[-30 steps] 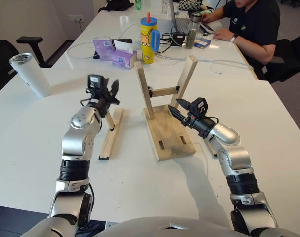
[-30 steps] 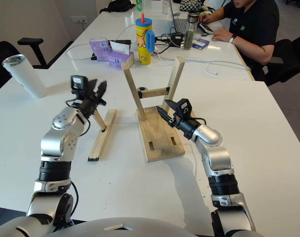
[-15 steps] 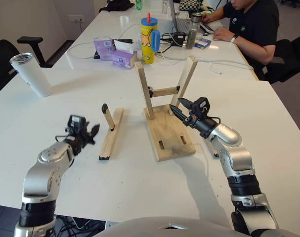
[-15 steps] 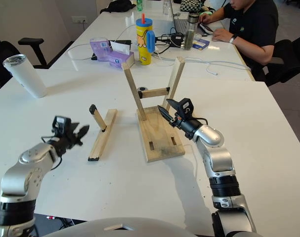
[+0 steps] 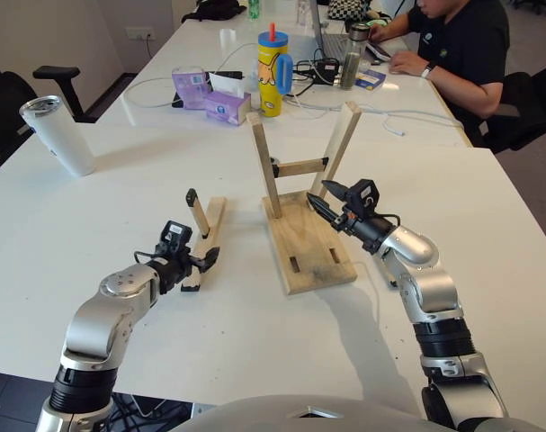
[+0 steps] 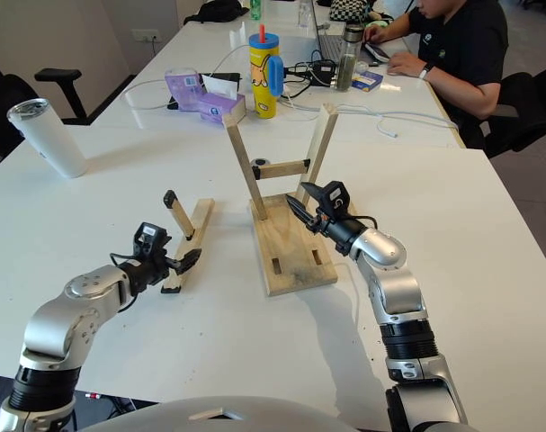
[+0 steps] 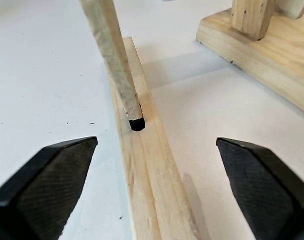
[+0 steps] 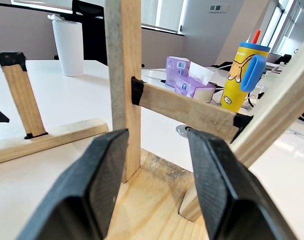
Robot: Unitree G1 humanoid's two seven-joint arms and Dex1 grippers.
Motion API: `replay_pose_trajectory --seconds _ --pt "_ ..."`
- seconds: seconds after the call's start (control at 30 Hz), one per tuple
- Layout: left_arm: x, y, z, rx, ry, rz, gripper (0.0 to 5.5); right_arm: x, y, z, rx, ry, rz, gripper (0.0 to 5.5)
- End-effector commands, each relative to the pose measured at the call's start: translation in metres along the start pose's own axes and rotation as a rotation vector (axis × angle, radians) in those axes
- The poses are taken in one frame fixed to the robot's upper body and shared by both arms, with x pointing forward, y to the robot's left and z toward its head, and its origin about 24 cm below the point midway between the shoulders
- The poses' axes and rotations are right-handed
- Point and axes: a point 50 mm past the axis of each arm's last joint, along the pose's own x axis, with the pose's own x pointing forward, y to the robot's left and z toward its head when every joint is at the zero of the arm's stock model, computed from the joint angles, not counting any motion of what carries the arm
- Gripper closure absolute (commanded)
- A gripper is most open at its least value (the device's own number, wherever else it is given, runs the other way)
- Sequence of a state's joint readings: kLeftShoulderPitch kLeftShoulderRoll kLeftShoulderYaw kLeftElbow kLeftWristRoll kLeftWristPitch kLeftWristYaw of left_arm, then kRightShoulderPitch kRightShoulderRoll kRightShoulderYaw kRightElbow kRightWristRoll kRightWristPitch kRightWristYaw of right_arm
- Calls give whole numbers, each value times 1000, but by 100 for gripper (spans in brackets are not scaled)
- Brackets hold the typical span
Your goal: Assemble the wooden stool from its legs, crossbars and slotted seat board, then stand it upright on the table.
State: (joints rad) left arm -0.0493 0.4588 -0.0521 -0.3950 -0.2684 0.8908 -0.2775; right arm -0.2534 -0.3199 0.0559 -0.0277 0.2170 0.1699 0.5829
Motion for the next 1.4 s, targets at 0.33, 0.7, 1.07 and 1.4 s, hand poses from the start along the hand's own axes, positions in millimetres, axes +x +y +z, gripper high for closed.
replay_pose_trajectory --seconds 0.33,0.7,1.07,1.4 --pt "21 -3 -14 2 71 0 106 7 -2 6 -24 -24 5 333" --pt "27 -3 -25 -30 90 -45 260 14 0 15 15 -68 22 333" --pt "34 -8 -9 2 -37 -45 345 30 17 37 537 -59 191 333" --pt "16 1 41 39 -394 -9 345 50 18 25 1024 152 172 333"
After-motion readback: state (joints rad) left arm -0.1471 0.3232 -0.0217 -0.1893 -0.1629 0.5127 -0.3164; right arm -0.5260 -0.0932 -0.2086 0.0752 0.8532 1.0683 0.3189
